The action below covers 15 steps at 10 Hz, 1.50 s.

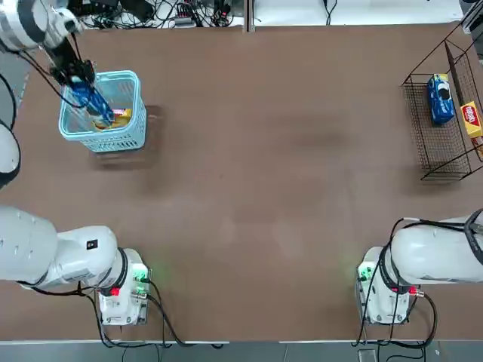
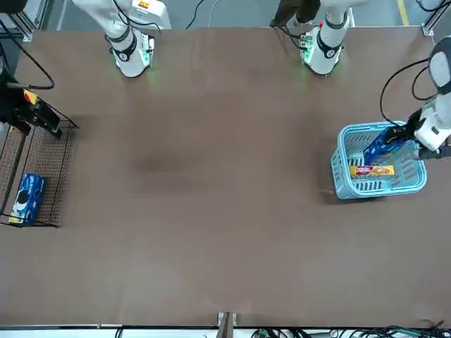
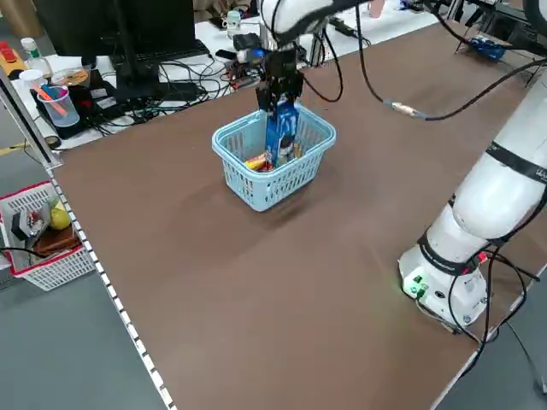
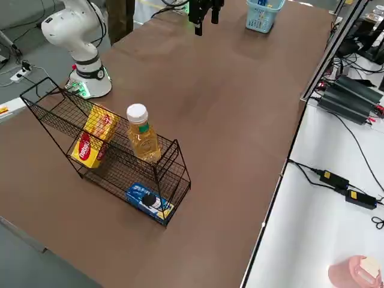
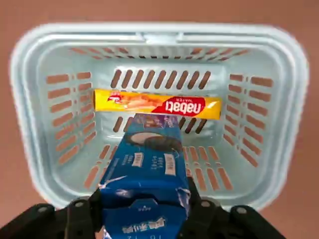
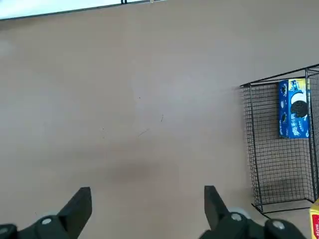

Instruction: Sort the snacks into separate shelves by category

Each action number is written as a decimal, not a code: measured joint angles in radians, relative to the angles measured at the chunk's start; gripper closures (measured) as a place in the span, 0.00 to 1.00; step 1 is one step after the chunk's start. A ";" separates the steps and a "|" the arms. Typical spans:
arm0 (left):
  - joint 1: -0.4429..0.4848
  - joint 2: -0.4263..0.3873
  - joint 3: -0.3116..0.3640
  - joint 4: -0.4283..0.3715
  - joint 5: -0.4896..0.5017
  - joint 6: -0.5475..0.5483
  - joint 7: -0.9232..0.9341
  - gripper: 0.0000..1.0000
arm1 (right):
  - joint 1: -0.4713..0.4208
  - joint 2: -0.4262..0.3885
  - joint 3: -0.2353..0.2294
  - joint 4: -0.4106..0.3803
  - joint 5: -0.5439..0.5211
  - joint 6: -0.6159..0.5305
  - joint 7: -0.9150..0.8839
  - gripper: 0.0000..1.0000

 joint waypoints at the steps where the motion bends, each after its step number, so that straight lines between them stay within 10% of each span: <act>1: 0.001 -0.003 -0.008 0.057 -0.003 -0.065 -0.001 0.40 | 0.001 0.000 0.000 0.000 0.000 0.003 0.000 0.00; 4: 0.001 -0.017 -0.105 0.224 -0.027 -0.243 -0.167 0.40 | 0.011 0.001 0.000 -0.001 0.000 0.013 0.000 0.00; 8: -0.025 0.022 -0.406 0.262 -0.174 -0.219 -0.580 0.40 | 0.013 0.003 0.000 -0.002 0.000 0.022 0.000 0.00; 10: -0.105 0.144 -0.538 0.337 -0.173 -0.160 -0.784 0.40 | 0.013 0.004 -0.001 -0.003 0.000 0.023 0.000 0.00; 15: -0.494 0.536 -0.556 0.616 0.030 -0.044 -1.015 0.41 | 0.012 0.004 -0.003 -0.006 0.000 0.023 0.000 0.00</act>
